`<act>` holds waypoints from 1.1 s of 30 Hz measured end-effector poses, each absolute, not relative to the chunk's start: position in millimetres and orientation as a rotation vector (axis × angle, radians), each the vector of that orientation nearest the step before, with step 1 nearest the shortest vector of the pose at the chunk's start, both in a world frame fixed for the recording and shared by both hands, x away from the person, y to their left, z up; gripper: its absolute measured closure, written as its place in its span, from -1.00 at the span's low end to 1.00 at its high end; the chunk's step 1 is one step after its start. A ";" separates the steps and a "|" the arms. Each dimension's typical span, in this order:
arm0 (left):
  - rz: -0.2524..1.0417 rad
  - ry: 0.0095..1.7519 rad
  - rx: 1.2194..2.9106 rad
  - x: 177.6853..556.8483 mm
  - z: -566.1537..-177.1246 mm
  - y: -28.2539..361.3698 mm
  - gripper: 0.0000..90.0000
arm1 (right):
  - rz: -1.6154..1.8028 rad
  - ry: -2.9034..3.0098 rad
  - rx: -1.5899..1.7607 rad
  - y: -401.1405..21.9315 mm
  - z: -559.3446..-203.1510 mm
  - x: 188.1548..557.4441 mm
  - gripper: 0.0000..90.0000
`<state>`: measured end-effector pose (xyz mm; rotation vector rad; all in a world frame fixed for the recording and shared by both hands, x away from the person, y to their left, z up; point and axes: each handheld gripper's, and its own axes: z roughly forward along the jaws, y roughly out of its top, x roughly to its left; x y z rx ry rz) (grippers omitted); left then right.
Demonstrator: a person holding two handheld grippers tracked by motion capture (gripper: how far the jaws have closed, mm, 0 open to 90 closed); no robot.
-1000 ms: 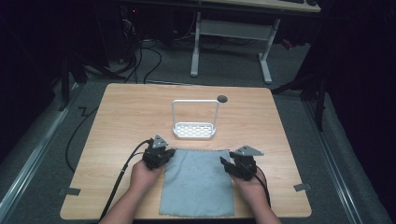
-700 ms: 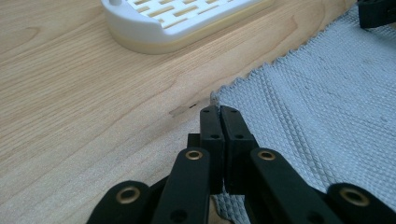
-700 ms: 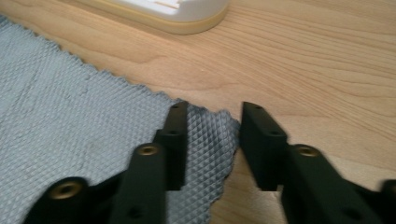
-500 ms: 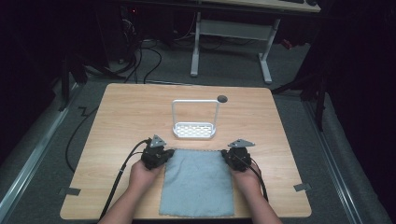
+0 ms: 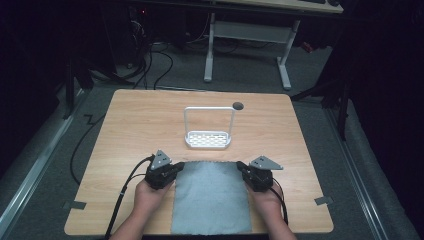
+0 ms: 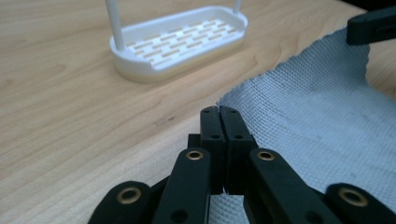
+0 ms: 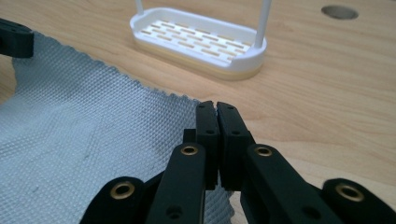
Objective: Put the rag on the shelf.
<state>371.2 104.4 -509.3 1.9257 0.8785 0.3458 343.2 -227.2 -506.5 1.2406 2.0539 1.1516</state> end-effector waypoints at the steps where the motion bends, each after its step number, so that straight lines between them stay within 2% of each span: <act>1: 0.355 0.876 1.912 369.8 -506.9 105.4 0.99 | 1.167 2.045 1.228 -227.5 -504.4 341.5 0.97; 19: 0.484 0.818 1.729 351.9 -462.6 125.6 0.99 | 1.316 1.913 1.086 -212.6 -459.7 319.2 0.98; 33: 0.546 0.775 1.634 360.0 -426.9 129.0 0.99 | 1.404 1.785 1.027 -223.0 -416.8 328.0 0.98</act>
